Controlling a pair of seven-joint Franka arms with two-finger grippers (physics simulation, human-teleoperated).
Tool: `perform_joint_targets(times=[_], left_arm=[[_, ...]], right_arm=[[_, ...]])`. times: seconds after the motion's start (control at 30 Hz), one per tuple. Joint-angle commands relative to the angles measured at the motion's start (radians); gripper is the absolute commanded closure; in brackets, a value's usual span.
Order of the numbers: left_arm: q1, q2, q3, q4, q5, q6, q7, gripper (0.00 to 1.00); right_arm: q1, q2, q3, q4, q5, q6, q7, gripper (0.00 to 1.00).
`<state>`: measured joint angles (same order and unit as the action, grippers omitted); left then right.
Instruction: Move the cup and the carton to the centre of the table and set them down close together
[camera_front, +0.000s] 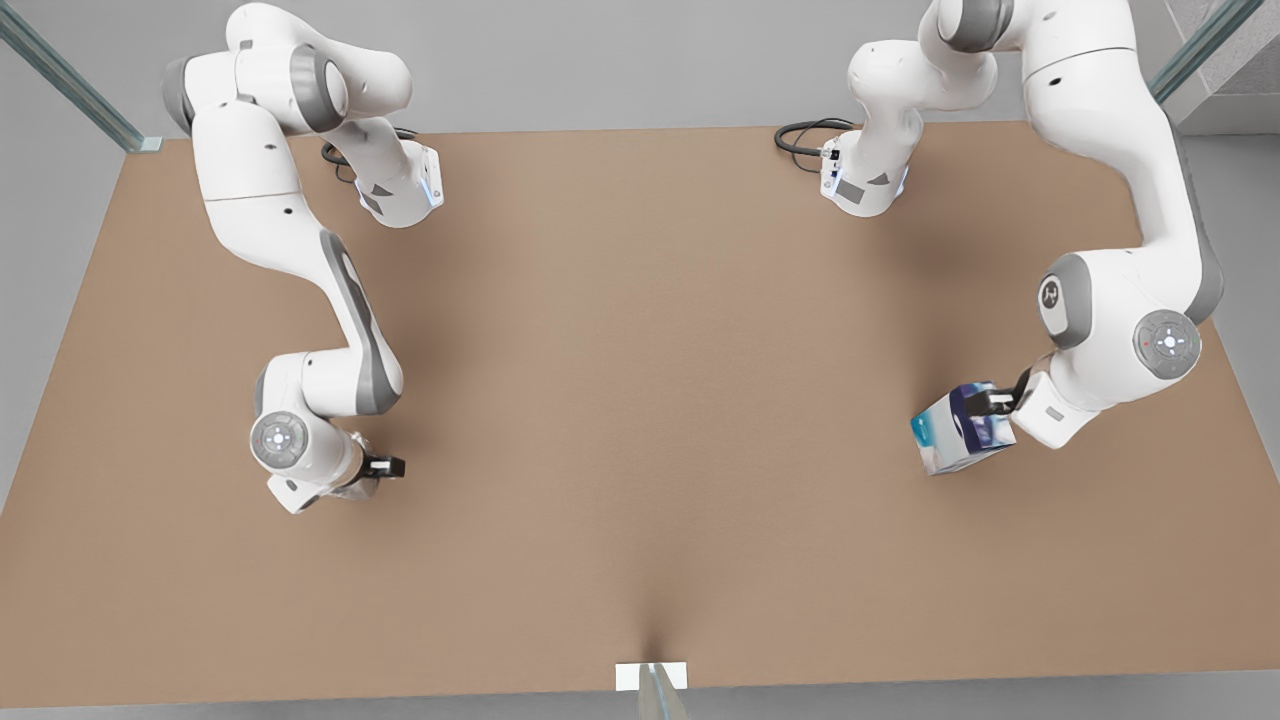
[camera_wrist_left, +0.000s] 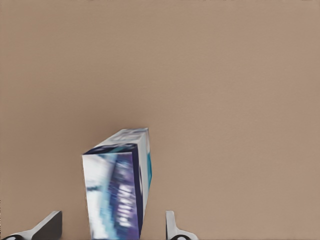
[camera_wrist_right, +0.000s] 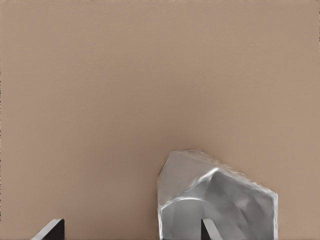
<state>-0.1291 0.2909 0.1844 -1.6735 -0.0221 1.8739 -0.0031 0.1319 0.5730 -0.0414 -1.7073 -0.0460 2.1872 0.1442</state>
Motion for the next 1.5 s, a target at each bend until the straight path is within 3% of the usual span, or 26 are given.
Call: perform_joint_targets(times=[0.0,0.37,0.4,0.47,0.5,0.53,1.2,1.47], left_arm=[[-0.001,0.001,0.001,-0.002,-0.001,0.004,-0.002,0.00],[-0.001,-0.006,0.026,-0.074,-0.064,0.111,-0.018,0.00],[-0.001,-0.006,0.024,-0.077,-0.064,0.116,-0.018,0.00],[-0.001,-0.007,0.024,-0.087,-0.062,0.133,-0.018,0.00],[-0.001,-0.007,0.026,-0.089,-0.062,0.140,-0.018,0.01],[-0.001,-0.007,0.026,-0.100,-0.062,0.154,-0.018,0.00],[-0.001,-0.013,0.030,-0.195,-0.061,0.301,-0.114,0.00],[-0.001,-0.015,0.030,-0.238,-0.047,0.306,-0.114,0.00]], right_arm=[[0.000,0.004,0.000,0.002,0.000,0.000,0.000,0.00],[-0.002,0.070,0.000,0.003,-0.002,0.063,-0.002,0.00],[-0.002,0.074,0.000,0.003,-0.002,0.065,0.000,0.06],[-0.002,0.077,0.000,0.005,-0.005,0.068,-0.005,0.44],[-0.002,0.077,0.000,0.005,-0.005,0.066,-0.055,0.69],[-0.002,0.077,0.000,0.006,-0.005,0.065,-0.061,0.78],[0.018,0.065,0.009,0.077,0.006,-0.018,-0.087,0.79],[0.259,0.088,0.035,0.230,0.009,-0.152,0.343,0.79]])
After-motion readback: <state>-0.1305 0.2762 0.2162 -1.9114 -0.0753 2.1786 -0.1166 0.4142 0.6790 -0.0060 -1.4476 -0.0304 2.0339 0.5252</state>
